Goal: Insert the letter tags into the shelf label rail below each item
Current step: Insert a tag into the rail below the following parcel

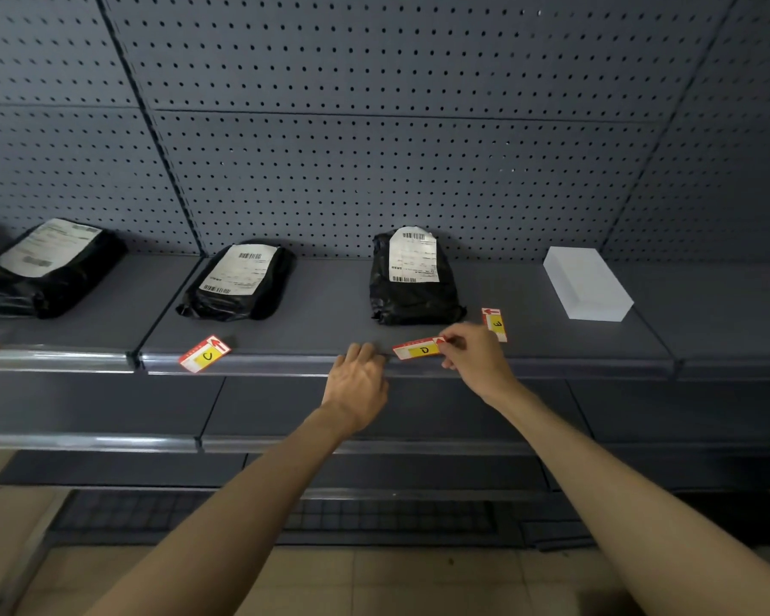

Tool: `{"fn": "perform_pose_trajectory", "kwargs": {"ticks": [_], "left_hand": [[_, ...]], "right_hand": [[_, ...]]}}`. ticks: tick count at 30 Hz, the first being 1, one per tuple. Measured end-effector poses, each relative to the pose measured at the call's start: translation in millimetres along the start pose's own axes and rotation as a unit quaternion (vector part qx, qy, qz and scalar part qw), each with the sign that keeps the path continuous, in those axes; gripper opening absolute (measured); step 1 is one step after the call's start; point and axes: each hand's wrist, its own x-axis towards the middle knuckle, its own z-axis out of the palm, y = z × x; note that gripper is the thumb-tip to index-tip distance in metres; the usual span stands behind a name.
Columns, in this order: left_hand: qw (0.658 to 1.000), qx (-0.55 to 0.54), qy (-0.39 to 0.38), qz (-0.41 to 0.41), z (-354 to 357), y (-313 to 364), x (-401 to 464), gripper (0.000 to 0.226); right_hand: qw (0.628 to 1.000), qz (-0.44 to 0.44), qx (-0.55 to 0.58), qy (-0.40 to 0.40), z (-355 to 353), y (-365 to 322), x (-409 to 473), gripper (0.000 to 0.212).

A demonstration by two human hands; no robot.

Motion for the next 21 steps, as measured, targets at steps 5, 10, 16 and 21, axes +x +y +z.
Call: {"fn": "perform_pose_trajectory", "kwargs": {"ticks": [5, 10, 16, 21], "left_hand": [[1.0, -0.005, 0.007, 0.004, 2, -2, -4, 0.041], [1.0, -0.014, -0.008, 0.004, 0, -4, -3, 0.039], [0.998, -0.018, -0.052, 0.006, -12, -5, 4, 0.038], [0.999, -0.024, -0.035, -0.012, -31, 10, 23, 0.029]], "right_hand": [[0.999, -0.008, -0.027, -0.019, 9, 0, 7, 0.011], [0.993, -0.035, -0.1, -0.045, 19, 6, 7, 0.016], [0.986, -0.045, -0.15, -0.051, 18, 2, 10, 0.017], [0.989, -0.048, -0.141, -0.02, -7, -2, 9, 0.029]]}}
